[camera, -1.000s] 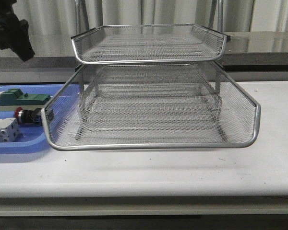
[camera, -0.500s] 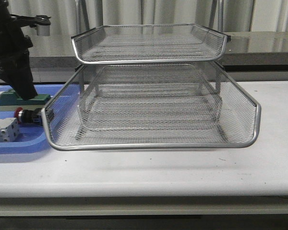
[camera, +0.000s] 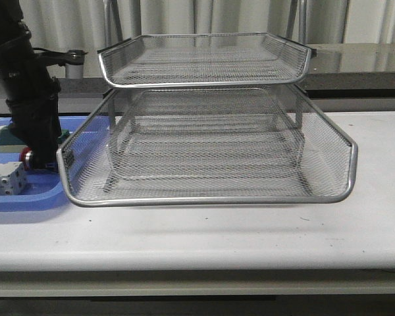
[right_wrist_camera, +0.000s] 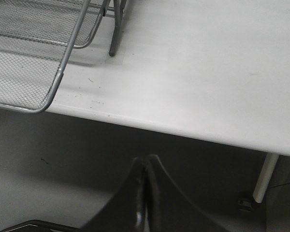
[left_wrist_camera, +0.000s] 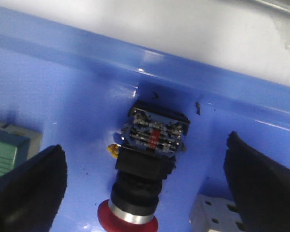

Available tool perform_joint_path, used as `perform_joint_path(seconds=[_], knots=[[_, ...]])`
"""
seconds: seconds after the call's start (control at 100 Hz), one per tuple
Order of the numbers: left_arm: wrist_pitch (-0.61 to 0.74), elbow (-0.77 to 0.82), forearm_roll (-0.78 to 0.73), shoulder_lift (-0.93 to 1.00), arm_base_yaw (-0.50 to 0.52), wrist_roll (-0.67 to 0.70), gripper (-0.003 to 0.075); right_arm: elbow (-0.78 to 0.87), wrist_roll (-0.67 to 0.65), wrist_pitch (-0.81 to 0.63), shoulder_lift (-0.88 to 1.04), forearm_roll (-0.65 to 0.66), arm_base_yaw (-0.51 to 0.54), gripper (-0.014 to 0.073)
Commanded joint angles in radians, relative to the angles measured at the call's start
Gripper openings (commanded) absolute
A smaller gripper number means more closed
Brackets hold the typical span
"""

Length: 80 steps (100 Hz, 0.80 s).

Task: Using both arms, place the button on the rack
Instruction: 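Close the left gripper on the push button and lift it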

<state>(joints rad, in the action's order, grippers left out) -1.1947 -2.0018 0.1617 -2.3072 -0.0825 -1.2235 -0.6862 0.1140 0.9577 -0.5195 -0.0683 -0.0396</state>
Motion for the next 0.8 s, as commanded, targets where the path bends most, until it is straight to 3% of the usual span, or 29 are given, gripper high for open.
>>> perform_joint_path(seconds=[0.0,0.49,0.61,0.79], knots=[[0.032,-0.030,0.022,0.051,-0.004,-0.002,0.0629,-0.032,0.002,-0.054,-0.002,0.002,0.008,-0.0071],[0.052,-0.030,0.022,-0.005,-0.004,-0.002,0.0615,-0.032,0.002,-0.054,-0.002,0.002,0.008,-0.0071],[0.048,-0.030,0.022,-0.005,-0.004,-0.002,0.0479,-0.032,0.002,-0.054,-0.002,0.002,0.008,-0.0071],[0.014,-0.048,0.022,-0.005,-0.004,-0.002,0.0146,-0.032,0.002,-0.054,-0.002,0.002,0.008,-0.0071]])
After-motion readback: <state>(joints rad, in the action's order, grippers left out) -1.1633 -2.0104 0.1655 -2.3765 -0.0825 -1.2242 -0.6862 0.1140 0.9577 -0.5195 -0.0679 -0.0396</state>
